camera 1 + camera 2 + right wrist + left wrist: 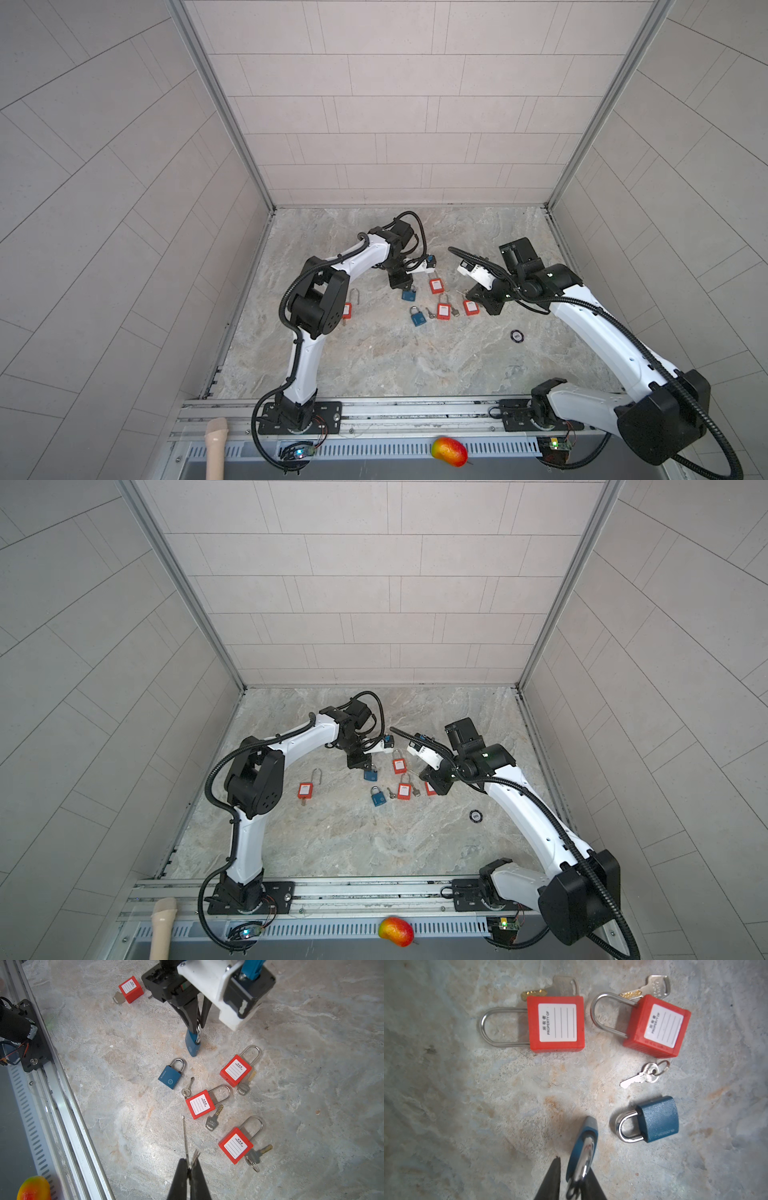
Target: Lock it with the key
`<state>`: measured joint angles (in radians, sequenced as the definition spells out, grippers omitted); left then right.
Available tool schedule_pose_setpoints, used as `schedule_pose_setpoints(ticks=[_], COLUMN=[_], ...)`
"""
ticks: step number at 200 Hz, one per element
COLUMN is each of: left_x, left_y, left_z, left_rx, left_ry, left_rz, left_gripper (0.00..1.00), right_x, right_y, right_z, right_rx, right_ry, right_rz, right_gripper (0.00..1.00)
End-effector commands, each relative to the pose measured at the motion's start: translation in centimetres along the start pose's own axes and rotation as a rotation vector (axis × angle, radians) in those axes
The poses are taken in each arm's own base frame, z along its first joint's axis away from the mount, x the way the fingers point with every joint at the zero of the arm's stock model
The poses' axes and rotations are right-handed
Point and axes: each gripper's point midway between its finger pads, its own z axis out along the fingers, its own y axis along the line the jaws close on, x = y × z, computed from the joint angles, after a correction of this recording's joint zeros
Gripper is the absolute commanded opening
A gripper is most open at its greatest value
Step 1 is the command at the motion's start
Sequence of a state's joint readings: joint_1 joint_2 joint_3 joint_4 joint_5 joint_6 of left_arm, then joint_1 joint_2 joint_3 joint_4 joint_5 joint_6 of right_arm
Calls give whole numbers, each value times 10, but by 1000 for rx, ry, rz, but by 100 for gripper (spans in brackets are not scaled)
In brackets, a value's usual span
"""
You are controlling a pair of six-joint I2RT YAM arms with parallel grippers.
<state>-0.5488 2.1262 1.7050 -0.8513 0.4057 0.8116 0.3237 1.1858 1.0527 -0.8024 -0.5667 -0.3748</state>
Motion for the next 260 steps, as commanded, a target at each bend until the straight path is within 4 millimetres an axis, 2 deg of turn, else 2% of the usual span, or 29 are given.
schedule_pose_setpoints(ticks=[1, 77, 106, 137, 161, 193, 212, 233, 260], left_x=[-6, -12, -18, -11, 4, 31, 44, 49, 53], left_y=[15, 42, 57, 72, 66, 54, 47, 41, 35], left_z=[3, 9, -11, -41, -48, -39, -34, -35, -31], left_rx=[-47, -132, -205, -245, -251, -262, -263, -262, -243], left_ry=[12, -6, -83, -232, -273, -227, -198, -213, -222], left_rz=[-3, -144, -245, -439, -558, -742, -841, -922, -1008], left_gripper=[24, 24, 24, 25, 25, 25, 25, 26, 27], right_x=[-2, 4, 2, -11, -25, -37, -44, -55, -52], right_y=[1, -11, -14, -18, -28, -38, -38, -37, -37], right_z=[5, 9, 21, 35, 48, 70, 90, 113, 135], right_rx=[-4, 100, 156, 234, 287, 338, 328, 311, 335], right_ry=[-14, 38, 62, 102, 128, 186, 191, 177, 232], right_rz=[42, 249, 347, 417, 539, 664, 719, 764, 771], right_gripper=[0, 0, 0, 0, 0, 0, 0, 0, 0])
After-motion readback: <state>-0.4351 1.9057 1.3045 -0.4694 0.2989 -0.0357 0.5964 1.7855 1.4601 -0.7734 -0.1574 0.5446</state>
